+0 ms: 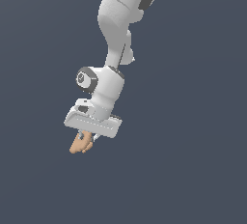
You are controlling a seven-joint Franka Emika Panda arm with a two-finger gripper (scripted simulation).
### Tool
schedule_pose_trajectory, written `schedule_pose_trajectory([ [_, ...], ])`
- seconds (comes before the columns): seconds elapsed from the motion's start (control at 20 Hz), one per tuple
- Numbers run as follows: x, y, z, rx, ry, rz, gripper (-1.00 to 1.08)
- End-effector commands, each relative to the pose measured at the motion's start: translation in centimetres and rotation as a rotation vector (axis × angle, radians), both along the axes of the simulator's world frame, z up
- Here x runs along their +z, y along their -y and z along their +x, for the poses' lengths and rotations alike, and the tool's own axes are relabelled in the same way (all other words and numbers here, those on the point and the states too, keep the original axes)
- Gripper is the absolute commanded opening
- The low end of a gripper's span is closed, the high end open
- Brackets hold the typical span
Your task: Pick up the object and move it to a goal position.
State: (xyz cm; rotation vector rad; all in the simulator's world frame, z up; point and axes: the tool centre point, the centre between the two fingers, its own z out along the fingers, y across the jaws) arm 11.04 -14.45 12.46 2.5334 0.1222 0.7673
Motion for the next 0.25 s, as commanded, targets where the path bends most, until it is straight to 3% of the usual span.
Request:
schedule_pose_trajectory([
  [0.0, 0.20, 0.46, 0.24, 0.002, 0.000, 0.001, -1.00],
  [0.2, 0.27, 0.75, 0.36, 0.001, -0.001, 0.001, -1.00],
])
